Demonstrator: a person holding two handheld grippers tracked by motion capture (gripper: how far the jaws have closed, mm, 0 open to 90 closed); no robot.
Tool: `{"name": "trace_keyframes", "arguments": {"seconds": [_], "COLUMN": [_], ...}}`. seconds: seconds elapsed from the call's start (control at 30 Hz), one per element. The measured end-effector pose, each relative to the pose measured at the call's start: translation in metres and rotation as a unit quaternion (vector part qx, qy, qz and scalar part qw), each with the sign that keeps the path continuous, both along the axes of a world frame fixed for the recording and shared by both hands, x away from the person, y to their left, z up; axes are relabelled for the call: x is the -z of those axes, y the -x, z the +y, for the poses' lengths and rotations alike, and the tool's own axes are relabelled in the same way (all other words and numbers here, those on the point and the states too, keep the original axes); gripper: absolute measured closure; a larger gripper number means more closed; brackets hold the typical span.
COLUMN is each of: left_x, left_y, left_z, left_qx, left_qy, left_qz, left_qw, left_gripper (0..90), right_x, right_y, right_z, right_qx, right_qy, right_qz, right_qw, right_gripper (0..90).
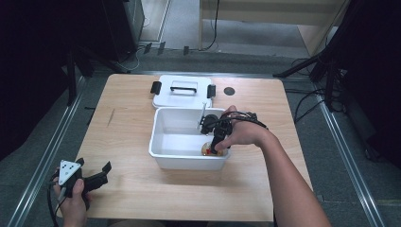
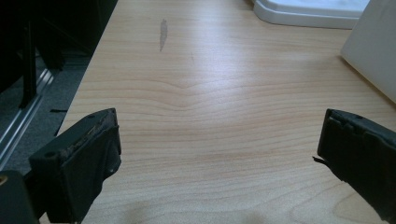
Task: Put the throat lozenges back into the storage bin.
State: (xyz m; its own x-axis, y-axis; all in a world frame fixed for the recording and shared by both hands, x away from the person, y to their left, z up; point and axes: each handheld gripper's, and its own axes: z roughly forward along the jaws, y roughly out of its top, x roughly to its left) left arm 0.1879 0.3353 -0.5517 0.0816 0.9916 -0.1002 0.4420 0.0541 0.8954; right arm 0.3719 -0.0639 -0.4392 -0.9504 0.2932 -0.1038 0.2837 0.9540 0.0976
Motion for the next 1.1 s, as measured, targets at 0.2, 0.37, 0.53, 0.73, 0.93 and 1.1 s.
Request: {"name": "trace_keyframes", "arguments": {"seconds": [0.2, 0.37, 0.53, 0.73, 0.93, 1.1], "left_x": [0.0, 0.0, 0.0, 0.0, 0.0, 0.0], "left_y": [0.0, 0.0, 0.0, 0.0, 0.0, 0.0], "left_z": [0.0, 0.0, 0.0, 0.0, 0.0, -0.001], "left_qx": [0.0, 0.001, 0.0, -0.001, 0.0, -0.001], "left_qy": [0.001, 0.0, 0.0, -0.001, -0.002, -0.003], "left_qz": [0.0, 0.001, 0.0, -0.001, -0.001, -0.001], "left_qw": [1.0, 1.0, 1.0, 1.0, 1.0, 1.0], "left_gripper": [0.0, 0.0, 0.0, 0.0, 0.0, 0.0], "right_x": [-0.007, -0.018, -0.033, -0.049, -0.067, -0.078], "right_y": [-0.001, 0.002, 0.008, 0.016, 0.021, 0.027], "right_z": [-0.001, 0.001, 0.002, -0.001, -0.012, -0.026], "right_qx": [0.007, 0.011, 0.014, 0.024, 0.036, 0.045], "right_qy": [-0.017, -0.03, -0.049, -0.055, -0.065, -0.071], "right_qz": [0.002, -0.002, -0.011, -0.018, -0.023, -0.028], "right_qw": [0.9998, 0.9995, 0.9986, 0.9981, 0.997, 0.996], "right_gripper": [20.0, 21.1, 21.4, 21.1, 21.1, 20.6]}}
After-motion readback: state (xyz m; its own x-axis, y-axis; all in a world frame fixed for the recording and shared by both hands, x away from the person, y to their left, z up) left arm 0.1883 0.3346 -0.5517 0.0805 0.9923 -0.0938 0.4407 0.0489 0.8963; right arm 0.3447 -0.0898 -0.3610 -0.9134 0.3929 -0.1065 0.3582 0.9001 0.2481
